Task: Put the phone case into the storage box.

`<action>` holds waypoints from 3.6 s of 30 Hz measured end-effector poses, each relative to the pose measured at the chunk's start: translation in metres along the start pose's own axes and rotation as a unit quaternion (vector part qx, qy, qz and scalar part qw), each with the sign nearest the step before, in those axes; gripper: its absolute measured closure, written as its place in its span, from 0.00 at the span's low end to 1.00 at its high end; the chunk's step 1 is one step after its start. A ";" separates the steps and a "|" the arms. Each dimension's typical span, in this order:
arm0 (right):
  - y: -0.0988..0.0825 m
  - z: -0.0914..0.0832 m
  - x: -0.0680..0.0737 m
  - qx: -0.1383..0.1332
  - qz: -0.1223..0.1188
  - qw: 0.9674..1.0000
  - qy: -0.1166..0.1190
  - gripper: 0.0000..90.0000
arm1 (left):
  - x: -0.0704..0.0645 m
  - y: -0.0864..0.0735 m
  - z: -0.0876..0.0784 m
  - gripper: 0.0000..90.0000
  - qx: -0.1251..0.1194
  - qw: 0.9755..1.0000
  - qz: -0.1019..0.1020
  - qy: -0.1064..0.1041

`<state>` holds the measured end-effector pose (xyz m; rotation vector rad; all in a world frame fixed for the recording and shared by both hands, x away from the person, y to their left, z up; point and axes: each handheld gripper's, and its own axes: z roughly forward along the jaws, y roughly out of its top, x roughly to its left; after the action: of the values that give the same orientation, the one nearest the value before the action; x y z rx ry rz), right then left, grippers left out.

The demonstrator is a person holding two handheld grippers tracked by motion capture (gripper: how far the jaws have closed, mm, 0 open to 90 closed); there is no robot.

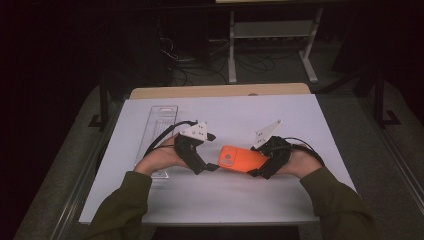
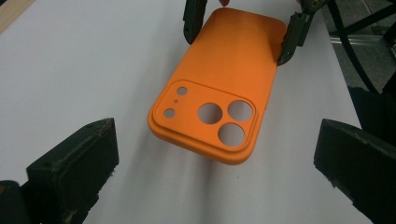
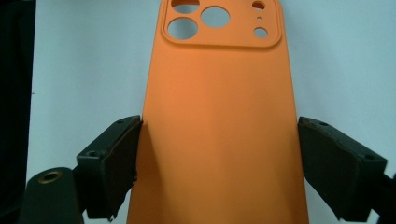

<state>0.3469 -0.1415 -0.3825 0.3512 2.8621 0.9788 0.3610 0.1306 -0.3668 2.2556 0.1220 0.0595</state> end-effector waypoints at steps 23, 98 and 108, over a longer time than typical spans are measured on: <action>0.016 0.010 0.012 -0.002 -0.034 0.999 0.019 0.17 | -0.010 0.004 0.010 0.00 0.028 0.999 0.031 -0.022; 0.040 0.015 0.026 -0.014 -0.074 0.996 0.049 0.17 | -0.023 0.011 0.036 0.17 0.113 0.989 0.065 -0.064; 0.039 0.014 0.027 -0.016 -0.061 0.997 0.048 0.12 | -0.023 0.013 0.036 0.17 0.126 0.987 0.080 -0.062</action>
<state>0.3298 -0.0965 -0.3706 0.1268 2.9088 1.0454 0.3422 0.0926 -0.3799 2.5119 -0.1244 -0.0125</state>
